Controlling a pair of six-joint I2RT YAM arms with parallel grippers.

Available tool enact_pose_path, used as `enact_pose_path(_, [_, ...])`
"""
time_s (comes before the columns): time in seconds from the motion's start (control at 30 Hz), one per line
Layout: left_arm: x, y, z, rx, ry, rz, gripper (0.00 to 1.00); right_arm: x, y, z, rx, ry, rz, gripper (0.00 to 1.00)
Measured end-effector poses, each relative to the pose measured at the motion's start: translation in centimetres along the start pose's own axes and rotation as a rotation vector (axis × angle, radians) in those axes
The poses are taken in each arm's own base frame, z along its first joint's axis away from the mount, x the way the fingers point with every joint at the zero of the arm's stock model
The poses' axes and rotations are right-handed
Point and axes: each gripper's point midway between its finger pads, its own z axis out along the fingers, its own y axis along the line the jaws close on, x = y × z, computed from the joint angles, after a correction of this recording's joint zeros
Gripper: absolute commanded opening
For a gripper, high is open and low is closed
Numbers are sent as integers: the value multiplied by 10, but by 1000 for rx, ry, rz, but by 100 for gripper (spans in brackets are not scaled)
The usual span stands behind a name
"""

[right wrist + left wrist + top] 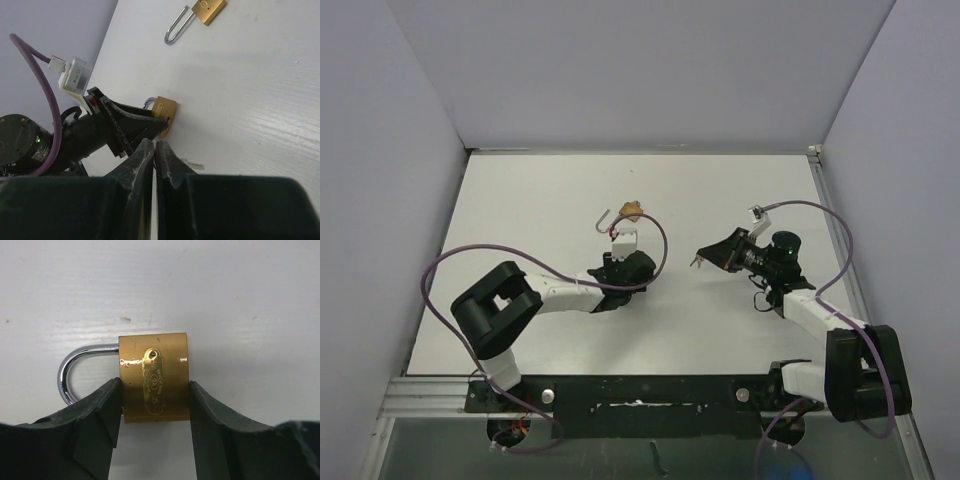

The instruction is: Unlock with the key

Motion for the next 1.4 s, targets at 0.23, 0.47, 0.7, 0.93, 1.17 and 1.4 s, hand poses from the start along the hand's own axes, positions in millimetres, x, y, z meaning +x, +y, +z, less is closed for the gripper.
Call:
enact_pose_path(0.23, [-13,-11,15,48,-5,-28,70,0,0,0,1,0,-5,0])
enact_pose_path(0.47, [-10,-20,14,91,15,-42,93,0,0,0,0,0,-8,0])
enact_pose_path(0.7, [-17,-20,-9,134,10,-9,98,0,0,0,0,0,-8,0])
enact_pose_path(0.93, [-53,-33,-38,289,-39,45,98,0,-1,0,0,0,-10,0])
enact_pose_path(1.17, [-44,10,-14,385,41,55,98,0,0,-1,0,1,-12,0])
enact_pose_path(1.4, [-48,22,-5,442,63,82,98,-1,3,-3,-4,-4,-20,0])
